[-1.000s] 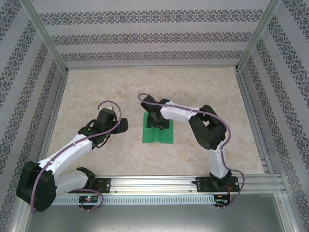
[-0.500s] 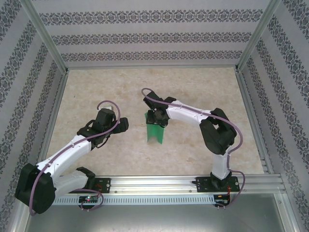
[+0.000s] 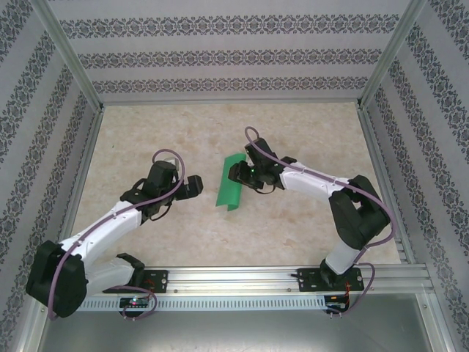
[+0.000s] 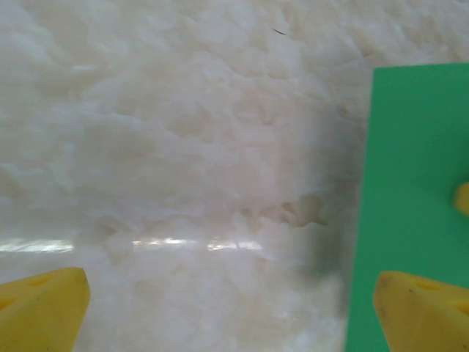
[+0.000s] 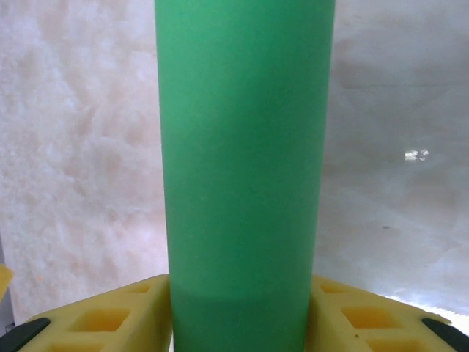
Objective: Fold a paper plane with a square sheet of paper (pick it up from the middle)
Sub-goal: Fold the square sheet of paper in half at the center of the table.
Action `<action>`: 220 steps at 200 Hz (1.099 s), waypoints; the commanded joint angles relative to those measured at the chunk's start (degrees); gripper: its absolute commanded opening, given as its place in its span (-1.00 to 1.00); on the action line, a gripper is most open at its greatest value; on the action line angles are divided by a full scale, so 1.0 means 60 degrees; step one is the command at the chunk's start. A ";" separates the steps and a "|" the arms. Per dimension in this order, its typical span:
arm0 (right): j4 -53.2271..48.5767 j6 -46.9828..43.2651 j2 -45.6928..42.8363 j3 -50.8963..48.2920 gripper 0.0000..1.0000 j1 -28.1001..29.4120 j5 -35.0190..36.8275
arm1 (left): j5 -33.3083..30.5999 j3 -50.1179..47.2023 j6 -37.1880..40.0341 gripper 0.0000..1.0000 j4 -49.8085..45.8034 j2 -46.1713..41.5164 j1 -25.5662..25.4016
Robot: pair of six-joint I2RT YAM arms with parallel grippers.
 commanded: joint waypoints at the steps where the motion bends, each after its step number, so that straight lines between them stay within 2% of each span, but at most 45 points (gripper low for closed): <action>1: 0.1369 0.0291 0.0043 -0.0981 -0.05 -0.0228 -0.0500 | 0.1292 0.0394 -0.0384 1.00 0.1116 0.0530 0.0111; 62: 0.0868 -0.0318 -0.0424 -0.1720 0.36 -0.0531 0.0097 | 0.2089 0.1231 -0.0549 1.00 0.1405 0.1864 -0.0183; 111: -0.0118 -0.0469 -0.0905 -0.1755 0.37 -0.0757 0.0746 | 0.2048 0.1862 -0.0546 1.00 0.1192 0.2585 -0.0598; 131: -0.0023 -0.0280 -0.0873 -0.1803 0.32 -0.0789 0.0824 | 0.2047 0.1932 -0.0526 1.00 0.1222 0.2743 -0.0687; 169: 0.1333 0.0158 -0.0435 -0.1811 0.29 -0.0760 -0.0288 | 0.2112 0.2067 -0.0516 1.00 0.1143 0.2989 -0.0758; 220: 0.2089 0.0521 0.0138 -0.1758 0.30 -0.0701 -0.0608 | 0.2065 0.1965 -0.0482 1.00 0.1084 0.2877 -0.0766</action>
